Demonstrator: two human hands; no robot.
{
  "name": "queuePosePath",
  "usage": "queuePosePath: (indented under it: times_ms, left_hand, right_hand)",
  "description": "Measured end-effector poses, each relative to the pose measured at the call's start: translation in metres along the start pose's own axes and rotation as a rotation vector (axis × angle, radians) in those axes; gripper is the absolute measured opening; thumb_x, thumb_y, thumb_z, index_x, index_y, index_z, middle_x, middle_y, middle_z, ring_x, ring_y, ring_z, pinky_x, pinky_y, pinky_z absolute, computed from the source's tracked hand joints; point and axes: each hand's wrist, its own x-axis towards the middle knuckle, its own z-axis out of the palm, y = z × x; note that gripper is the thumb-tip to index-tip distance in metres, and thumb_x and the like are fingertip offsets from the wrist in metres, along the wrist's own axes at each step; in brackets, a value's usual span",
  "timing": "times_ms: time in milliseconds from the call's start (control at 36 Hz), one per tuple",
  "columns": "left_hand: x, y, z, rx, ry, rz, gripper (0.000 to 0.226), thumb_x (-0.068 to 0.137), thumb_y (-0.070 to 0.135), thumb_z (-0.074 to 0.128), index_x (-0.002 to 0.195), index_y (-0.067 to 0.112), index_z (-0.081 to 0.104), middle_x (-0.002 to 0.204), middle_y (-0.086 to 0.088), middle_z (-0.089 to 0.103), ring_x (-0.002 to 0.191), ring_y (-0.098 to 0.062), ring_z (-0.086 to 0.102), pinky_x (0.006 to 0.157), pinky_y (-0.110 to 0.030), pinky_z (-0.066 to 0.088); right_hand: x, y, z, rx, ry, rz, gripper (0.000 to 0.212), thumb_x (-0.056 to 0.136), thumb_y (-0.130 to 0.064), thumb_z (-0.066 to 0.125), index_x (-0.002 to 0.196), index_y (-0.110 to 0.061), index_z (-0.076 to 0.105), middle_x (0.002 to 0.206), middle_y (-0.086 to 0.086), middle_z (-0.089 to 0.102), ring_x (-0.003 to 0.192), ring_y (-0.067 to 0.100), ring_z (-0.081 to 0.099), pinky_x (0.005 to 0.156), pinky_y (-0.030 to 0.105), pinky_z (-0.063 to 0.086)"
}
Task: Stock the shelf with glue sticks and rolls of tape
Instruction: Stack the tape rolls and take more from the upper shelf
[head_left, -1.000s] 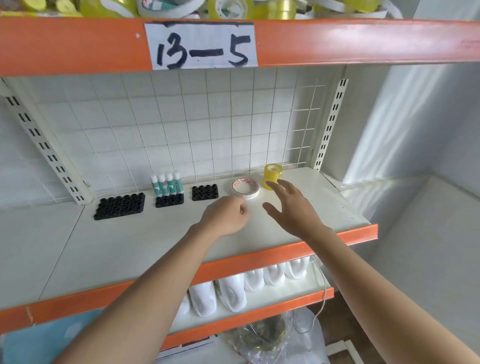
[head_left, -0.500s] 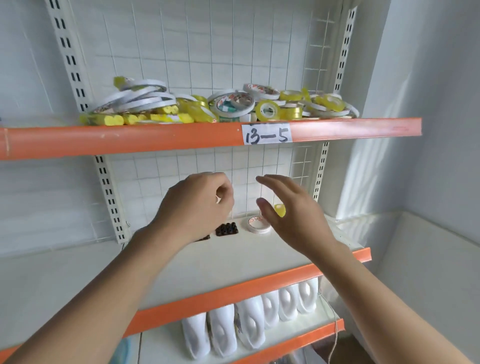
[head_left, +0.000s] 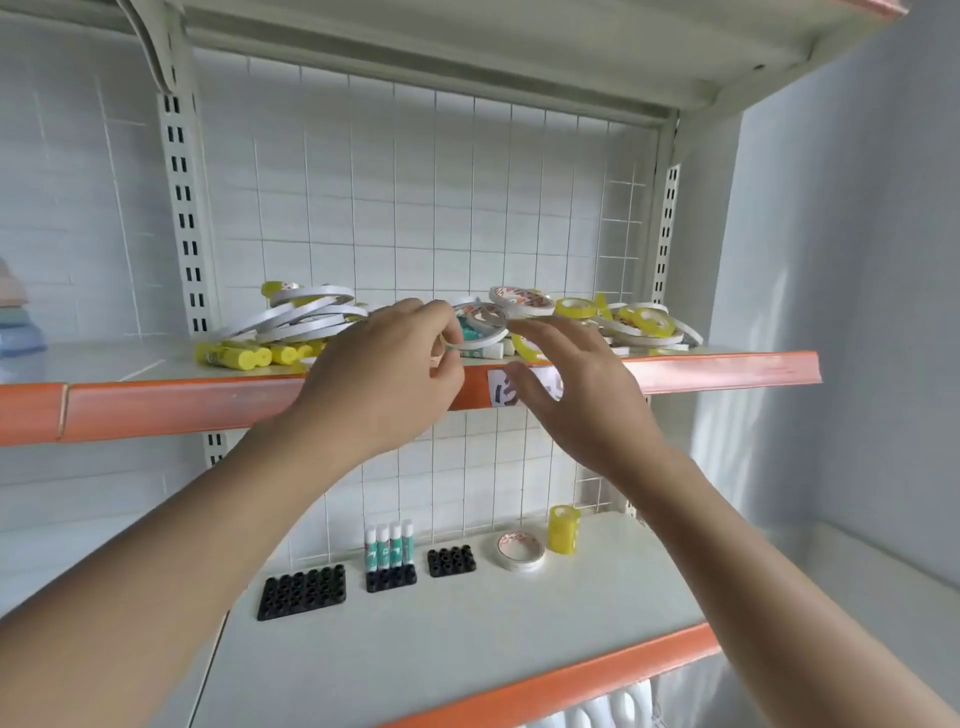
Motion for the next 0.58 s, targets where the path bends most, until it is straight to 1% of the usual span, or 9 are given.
queuePosePath:
  times_ms: [28,83,194,278,361,472,528,583]
  left_hand:
    - [0.007,-0.001,0.003,0.019,-0.006,0.002,0.013,0.091,0.028,0.051,0.102,0.027,0.057,0.097,0.012,0.055,0.093,-0.015,0.054,0.077,-0.035,0.047]
    - [0.021,-0.002,0.011,0.045,-0.018,0.006,0.016,0.092,0.026,0.049,0.106,0.025,0.056,0.101,0.010,0.055,0.096,-0.015,0.052,0.079,-0.036,0.047]
    - [0.054,-0.006,0.028,0.138,-0.064,0.030,0.021,0.094,0.024,0.047,0.112,0.024,0.057,0.106,0.006,0.056,0.105,-0.018,0.051,0.084,-0.036,0.045]
    - [0.079,-0.010,0.044,0.216,-0.159,0.016,0.023,0.094,0.024,0.047,0.114,0.023,0.058,0.111,0.003,0.055,0.111,-0.020,0.048,0.087,-0.035,0.044]
    - [0.101,-0.015,0.059,0.271,-0.246,-0.019,0.021,0.092,0.025,0.048,0.109,0.022,0.060,0.114,0.002,0.056,0.115,-0.022,0.046,0.085,-0.033,0.041]
    - [0.121,-0.021,0.076,0.283,-0.339,-0.055,0.021,0.092,0.039,0.053,0.101,0.023,0.063,0.113,0.001,0.057,0.113,-0.022,0.048,0.087,-0.035,0.044]
    - [0.124,-0.025,0.086,0.270,-0.347,-0.055,0.026,0.090,0.049,0.055,0.096,0.025,0.063,0.109,0.003,0.057,0.108,-0.020,0.049,0.085,-0.035,0.044]
    - [0.123,-0.029,0.094,0.250,-0.329,-0.058,0.031,0.087,0.054,0.058,0.092,0.024,0.063,0.100,0.004,0.055,0.102,-0.018,0.047,0.080,-0.034,0.043]
  right_hand:
    - [0.006,0.005,0.001,0.002,-0.027,0.003,0.035,0.094,-0.030,0.060,0.128,-0.024,0.059,0.127,-0.004,0.059,0.116,0.019,0.053,0.088,0.027,0.043]
    - [0.020,0.016,0.002,0.019,-0.061,0.018,0.033,0.095,-0.029,0.057,0.128,-0.023,0.060,0.128,-0.004,0.059,0.117,0.019,0.053,0.089,0.032,0.047]
    - [0.049,0.046,0.009,0.039,-0.124,0.052,0.031,0.097,-0.025,0.055,0.127,-0.022,0.061,0.128,-0.001,0.059,0.117,0.018,0.053,0.089,0.028,0.042]
    - [0.068,0.071,0.021,0.032,-0.187,0.059,0.032,0.095,-0.024,0.056,0.127,-0.021,0.060,0.127,0.002,0.060,0.110,0.022,0.059,0.090,0.034,0.048]
    - [0.086,0.090,0.034,-0.030,-0.251,0.067,0.035,0.094,-0.025,0.055,0.129,-0.022,0.060,0.129,0.001,0.059,0.116,0.022,0.055,0.090,0.036,0.048]
    - [0.107,0.108,0.050,-0.074,-0.349,0.081,0.037,0.095,-0.026,0.052,0.132,-0.021,0.057,0.132,0.004,0.056,0.121,0.025,0.050,0.095,0.036,0.045]
    - [0.116,0.115,0.057,-0.124,-0.402,0.093,0.039,0.097,-0.028,0.049,0.135,-0.019,0.054,0.132,0.006,0.057,0.122,0.028,0.047,0.096,0.037,0.043]
    - [0.123,0.120,0.062,-0.149,-0.435,0.101,0.038,0.098,-0.030,0.045,0.133,-0.017,0.055,0.125,0.009,0.062,0.121,0.030,0.045,0.094,0.037,0.044]
